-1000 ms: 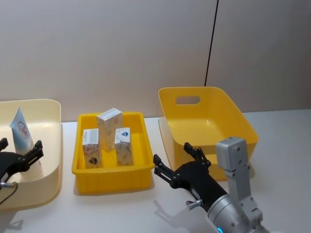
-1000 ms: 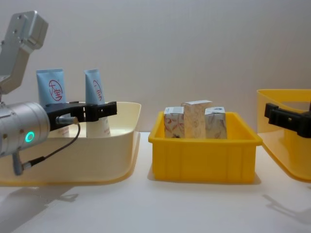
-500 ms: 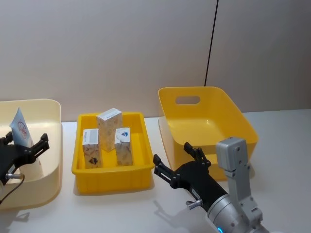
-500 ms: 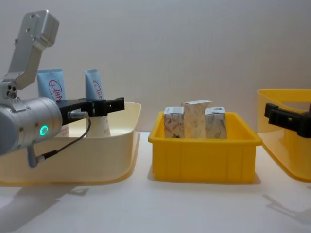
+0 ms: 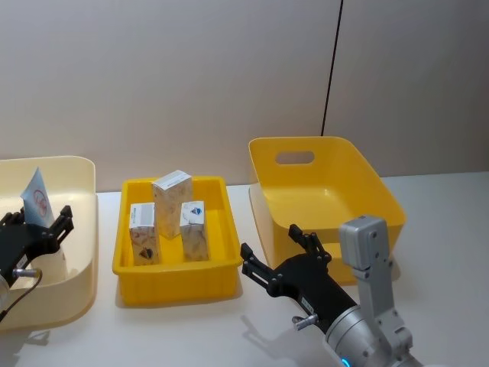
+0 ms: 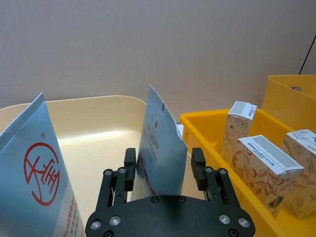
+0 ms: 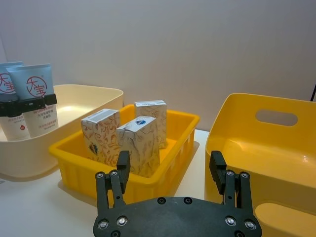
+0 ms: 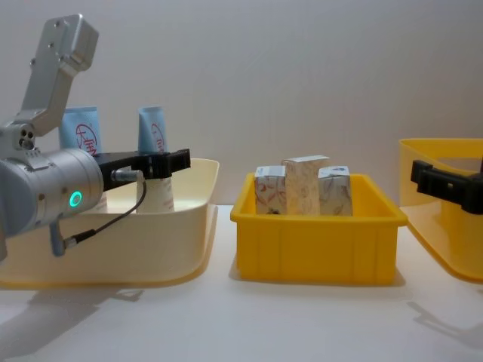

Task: Bimanual collaborative sorting of washing and personal care products

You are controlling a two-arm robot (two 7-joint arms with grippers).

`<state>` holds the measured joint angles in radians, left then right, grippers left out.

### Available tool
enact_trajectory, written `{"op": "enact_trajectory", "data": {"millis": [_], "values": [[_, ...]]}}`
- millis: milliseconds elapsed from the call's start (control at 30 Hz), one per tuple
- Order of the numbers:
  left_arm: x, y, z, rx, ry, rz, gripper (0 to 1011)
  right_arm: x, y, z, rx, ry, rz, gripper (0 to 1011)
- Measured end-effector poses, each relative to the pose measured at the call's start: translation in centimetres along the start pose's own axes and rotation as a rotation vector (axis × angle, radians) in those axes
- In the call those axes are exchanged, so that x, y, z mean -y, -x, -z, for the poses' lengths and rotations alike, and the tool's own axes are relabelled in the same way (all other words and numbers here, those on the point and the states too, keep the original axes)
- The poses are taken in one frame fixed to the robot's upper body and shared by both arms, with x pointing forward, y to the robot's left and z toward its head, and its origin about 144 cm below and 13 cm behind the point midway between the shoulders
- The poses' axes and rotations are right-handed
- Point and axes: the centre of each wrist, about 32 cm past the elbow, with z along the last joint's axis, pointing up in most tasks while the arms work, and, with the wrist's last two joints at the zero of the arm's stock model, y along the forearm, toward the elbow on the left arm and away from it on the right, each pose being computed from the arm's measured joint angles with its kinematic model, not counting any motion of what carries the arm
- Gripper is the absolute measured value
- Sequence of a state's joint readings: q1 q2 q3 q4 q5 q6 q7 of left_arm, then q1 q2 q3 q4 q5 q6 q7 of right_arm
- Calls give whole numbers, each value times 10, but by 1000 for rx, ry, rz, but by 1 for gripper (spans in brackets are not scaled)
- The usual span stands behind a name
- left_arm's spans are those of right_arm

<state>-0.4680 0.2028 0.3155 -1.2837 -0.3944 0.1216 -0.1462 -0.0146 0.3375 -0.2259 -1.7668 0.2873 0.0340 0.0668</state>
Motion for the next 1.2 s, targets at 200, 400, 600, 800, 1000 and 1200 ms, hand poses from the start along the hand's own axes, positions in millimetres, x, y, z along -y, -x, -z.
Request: {"op": "enact_trajectory", "data": {"millis": [200,400,600,800,1000,1200], "values": [[1,0,0,-1,0,1,513,0,0,0,0,0,0,1001],[2,1,0,-1,1,2,357,0,0,0,0,0,0,1001],[2,1,0,-1,1,2,270,0,0,0,0,0,0,1001],[2,-1,-1,-3,14,12,246,0,0,0,0,0,0,1001],[0,-7,-5,-14,59,36,246,0,0,0,0,0,0,1001],[-2,-16,-18,-28,132,76,246,0,0,0,0,0,0,1001]]}}
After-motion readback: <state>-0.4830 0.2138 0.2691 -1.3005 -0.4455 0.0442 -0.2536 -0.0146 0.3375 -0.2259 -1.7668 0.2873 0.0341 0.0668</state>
